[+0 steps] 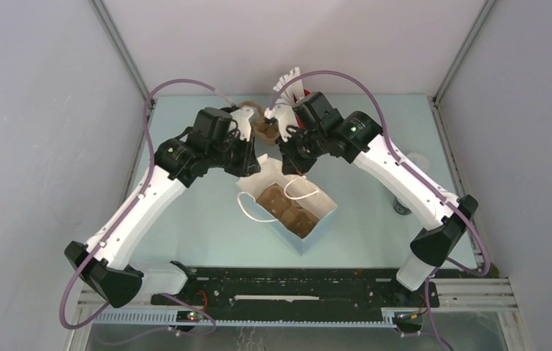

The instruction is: Pack the takeout coffee

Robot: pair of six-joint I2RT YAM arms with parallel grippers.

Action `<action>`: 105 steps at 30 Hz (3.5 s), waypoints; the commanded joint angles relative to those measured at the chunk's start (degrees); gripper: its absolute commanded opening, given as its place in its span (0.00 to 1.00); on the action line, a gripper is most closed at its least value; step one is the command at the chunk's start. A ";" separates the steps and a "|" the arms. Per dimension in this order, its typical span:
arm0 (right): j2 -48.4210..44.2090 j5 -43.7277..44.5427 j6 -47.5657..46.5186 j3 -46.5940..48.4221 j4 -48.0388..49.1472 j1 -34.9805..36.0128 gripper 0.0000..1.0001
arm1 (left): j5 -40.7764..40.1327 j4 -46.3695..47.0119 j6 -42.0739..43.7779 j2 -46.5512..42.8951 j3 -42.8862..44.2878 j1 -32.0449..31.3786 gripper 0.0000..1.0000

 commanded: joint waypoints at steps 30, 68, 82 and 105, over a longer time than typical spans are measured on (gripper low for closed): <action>-13.26 19.70 22.20 -28.94 -8.37 -57.79 1.00 | -17.75 -2.39 -0.64 -4.95 3.45 0.74 0.00; -3.62 14.37 15.93 -34.13 -3.23 -59.43 0.93 | -17.68 -2.78 0.78 -5.65 2.25 0.74 0.00; -3.87 15.27 16.02 -34.41 -2.36 -59.67 0.94 | -17.68 -2.84 0.99 -5.69 2.15 0.74 0.00; -3.62 17.22 15.94 -33.70 -1.54 -59.25 0.87 | -18.12 -3.04 1.39 -5.56 2.58 0.74 0.00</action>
